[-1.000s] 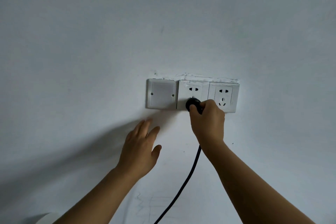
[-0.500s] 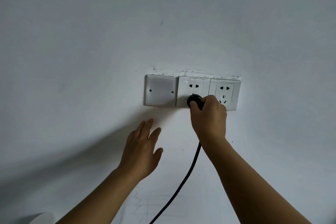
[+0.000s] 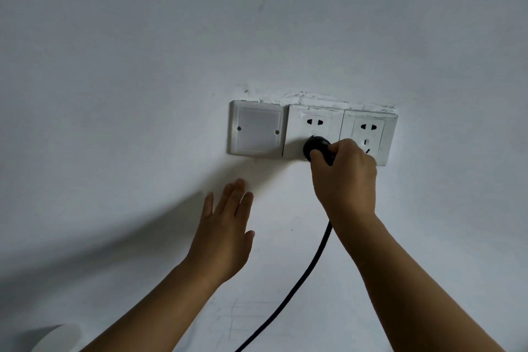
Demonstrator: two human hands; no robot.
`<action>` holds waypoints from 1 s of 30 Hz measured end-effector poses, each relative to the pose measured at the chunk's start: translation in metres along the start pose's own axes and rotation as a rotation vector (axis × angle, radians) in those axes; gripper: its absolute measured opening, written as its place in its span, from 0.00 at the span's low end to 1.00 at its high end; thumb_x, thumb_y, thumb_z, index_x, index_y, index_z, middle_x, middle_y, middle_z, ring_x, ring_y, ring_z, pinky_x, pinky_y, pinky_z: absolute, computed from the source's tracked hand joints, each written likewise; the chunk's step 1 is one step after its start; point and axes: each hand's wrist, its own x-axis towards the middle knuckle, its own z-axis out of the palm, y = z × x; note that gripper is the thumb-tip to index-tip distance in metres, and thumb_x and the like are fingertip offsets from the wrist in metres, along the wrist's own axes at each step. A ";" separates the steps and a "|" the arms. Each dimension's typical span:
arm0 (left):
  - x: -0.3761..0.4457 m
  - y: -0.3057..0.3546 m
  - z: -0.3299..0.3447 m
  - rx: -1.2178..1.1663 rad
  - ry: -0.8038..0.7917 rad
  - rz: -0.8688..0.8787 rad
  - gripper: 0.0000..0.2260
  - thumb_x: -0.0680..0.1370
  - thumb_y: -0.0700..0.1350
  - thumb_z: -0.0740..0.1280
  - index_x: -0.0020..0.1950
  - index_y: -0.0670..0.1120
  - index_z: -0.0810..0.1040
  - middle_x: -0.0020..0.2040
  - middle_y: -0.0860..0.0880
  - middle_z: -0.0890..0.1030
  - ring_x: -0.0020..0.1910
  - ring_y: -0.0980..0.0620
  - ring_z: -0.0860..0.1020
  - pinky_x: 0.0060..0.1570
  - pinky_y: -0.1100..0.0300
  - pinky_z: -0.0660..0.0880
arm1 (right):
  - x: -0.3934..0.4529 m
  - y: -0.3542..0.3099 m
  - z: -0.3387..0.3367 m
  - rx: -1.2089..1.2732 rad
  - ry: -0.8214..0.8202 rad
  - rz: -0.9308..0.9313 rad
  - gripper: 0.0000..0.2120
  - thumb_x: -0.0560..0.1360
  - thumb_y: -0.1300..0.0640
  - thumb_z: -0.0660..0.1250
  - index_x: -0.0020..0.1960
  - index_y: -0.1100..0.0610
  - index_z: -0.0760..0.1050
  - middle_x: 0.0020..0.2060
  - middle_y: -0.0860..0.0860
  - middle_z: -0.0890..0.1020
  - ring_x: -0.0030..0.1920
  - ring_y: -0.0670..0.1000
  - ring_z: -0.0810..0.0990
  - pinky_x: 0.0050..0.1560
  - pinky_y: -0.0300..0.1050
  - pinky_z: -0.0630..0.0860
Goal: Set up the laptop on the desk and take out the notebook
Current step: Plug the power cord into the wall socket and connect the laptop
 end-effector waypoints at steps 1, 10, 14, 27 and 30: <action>0.000 0.000 0.002 0.012 -0.005 -0.003 0.31 0.62 0.45 0.78 0.62 0.38 0.74 0.64 0.36 0.74 0.62 0.38 0.74 0.56 0.34 0.68 | -0.001 0.000 0.001 -0.006 -0.004 -0.005 0.11 0.75 0.56 0.61 0.39 0.63 0.68 0.26 0.51 0.67 0.33 0.54 0.67 0.27 0.46 0.56; -0.002 -0.001 -0.008 -0.021 -0.097 -0.002 0.30 0.73 0.48 0.68 0.71 0.40 0.62 0.74 0.40 0.58 0.73 0.43 0.58 0.67 0.35 0.48 | -0.001 -0.010 0.002 -0.051 -0.043 -0.010 0.08 0.75 0.60 0.59 0.39 0.61 0.63 0.27 0.50 0.65 0.35 0.56 0.67 0.35 0.46 0.61; -0.004 -0.003 -0.013 0.001 -0.212 0.004 0.29 0.79 0.52 0.55 0.75 0.46 0.44 0.72 0.48 0.31 0.69 0.51 0.30 0.68 0.41 0.34 | -0.001 -0.011 -0.002 -0.040 -0.056 0.026 0.11 0.74 0.61 0.59 0.34 0.60 0.62 0.27 0.51 0.66 0.30 0.53 0.65 0.28 0.45 0.56; -0.003 -0.003 -0.016 -0.012 -0.221 -0.009 0.27 0.79 0.52 0.54 0.75 0.47 0.47 0.75 0.47 0.36 0.71 0.53 0.33 0.69 0.41 0.34 | 0.015 -0.020 0.007 0.044 -0.042 0.127 0.09 0.72 0.62 0.60 0.36 0.60 0.62 0.27 0.50 0.64 0.32 0.53 0.65 0.30 0.43 0.59; -0.003 -0.002 -0.017 -0.007 -0.235 -0.021 0.27 0.80 0.53 0.53 0.75 0.48 0.46 0.76 0.47 0.37 0.74 0.51 0.37 0.70 0.40 0.35 | 0.011 -0.015 0.012 0.043 -0.027 0.073 0.05 0.73 0.61 0.59 0.41 0.61 0.65 0.29 0.51 0.66 0.36 0.56 0.68 0.35 0.46 0.62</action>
